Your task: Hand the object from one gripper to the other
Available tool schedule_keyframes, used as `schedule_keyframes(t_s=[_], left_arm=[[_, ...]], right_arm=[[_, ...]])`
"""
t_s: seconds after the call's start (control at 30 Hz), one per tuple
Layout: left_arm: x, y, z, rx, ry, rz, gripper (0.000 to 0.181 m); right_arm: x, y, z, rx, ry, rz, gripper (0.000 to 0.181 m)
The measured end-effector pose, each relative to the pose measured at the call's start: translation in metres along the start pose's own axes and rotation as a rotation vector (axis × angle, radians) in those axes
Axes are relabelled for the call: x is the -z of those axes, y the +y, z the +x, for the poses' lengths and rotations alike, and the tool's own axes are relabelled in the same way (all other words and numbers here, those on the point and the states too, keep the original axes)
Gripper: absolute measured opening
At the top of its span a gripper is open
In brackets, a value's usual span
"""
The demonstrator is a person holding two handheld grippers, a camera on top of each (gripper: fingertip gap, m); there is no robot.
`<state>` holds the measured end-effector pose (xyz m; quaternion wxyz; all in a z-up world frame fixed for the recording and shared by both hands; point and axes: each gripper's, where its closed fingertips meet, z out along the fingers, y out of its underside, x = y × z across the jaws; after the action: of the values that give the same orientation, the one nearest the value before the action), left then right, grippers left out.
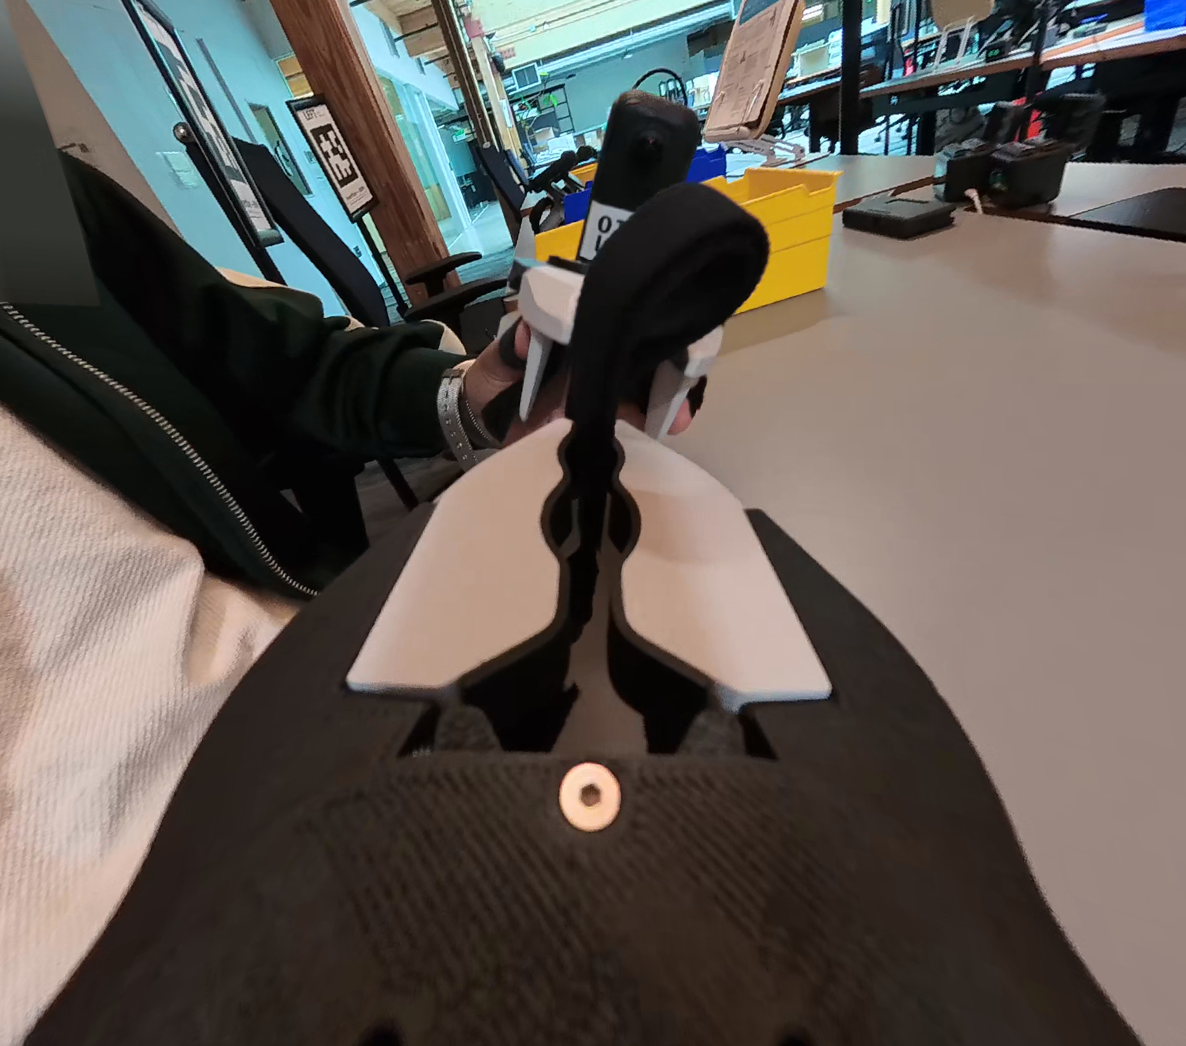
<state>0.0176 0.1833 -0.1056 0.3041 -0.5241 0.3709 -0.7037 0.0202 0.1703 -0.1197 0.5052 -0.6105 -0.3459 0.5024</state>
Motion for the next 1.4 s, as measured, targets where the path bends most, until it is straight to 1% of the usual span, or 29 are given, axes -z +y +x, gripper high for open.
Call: schedule_keyframes(t_s=[0.07, 0.13, 0.17, 0.23, 0.4, 0.53, 0.6, 0.7, 0.83, 1.03, 1.17, 1.3, 1.4], left_arm=[[-0.002, 0.005, 0.001, 0.008, 0.011, -0.027, 0.030], [-0.004, 0.010, 0.001, 0.013, 0.017, -0.052, 0.024], [-0.004, 0.012, 0.002, 0.013, 0.020, -0.068, 0.016], [-0.003, 0.013, 0.001, -0.002, 0.010, -0.083, 0.005], [0.000, 0.010, -0.002, -0.086, -0.040, -0.094, 0.004], [0.008, -0.002, -0.007, -0.130, -0.094, -0.048, 0.004], [0.011, -0.007, -0.010, -0.135, -0.112, -0.023, 0.004], [0.015, -0.011, -0.013, -0.138, -0.134, -0.003, 0.004], [0.017, -0.012, -0.016, -0.148, -0.154, -0.001, 0.004], [0.016, -0.007, -0.020, -0.211, -0.203, -0.047, 0.004], [0.015, -0.003, -0.022, -0.317, -0.264, -0.099, 0.004], [0.013, -0.001, -0.022, -0.415, -0.310, -0.138, 0.004], [0.011, -0.002, -0.019, -0.468, -0.316, -0.140, 0.005]], right_arm=[[0.001, -0.001, 0.002, -0.003, 0.007, 0.009, 0.006], [0.001, 0.000, 0.002, -0.004, 0.012, 0.004, 0.006], [0.001, 0.001, 0.002, -0.001, 0.014, -0.003, 0.006], [-0.001, 0.004, 0.002, 0.017, 0.021, -0.022, 0.007], [-0.001, 0.004, 0.005, 0.004, 0.040, -0.017, 0.017], [0.003, -0.002, 0.012, -0.061, 0.054, 0.034, 0.029], [0.005, -0.005, 0.015, -0.090, 0.058, 0.057, 0.032], [0.006, -0.007, 0.016, -0.118, 0.053, 0.074, 0.033], [0.007, -0.007, 0.016, -0.101, 0.061, 0.072, 0.032], [0.005, -0.007, 0.016, -0.067, 0.075, 0.069, 0.030], [0.000, -0.001, 0.013, -0.005, 0.088, 0.019, 0.029], [-0.007, 0.013, 0.007, 0.096, 0.100, -0.094, 0.029], [-0.012, 0.023, 0.002, 0.190, 0.108, -0.171, 0.028]])
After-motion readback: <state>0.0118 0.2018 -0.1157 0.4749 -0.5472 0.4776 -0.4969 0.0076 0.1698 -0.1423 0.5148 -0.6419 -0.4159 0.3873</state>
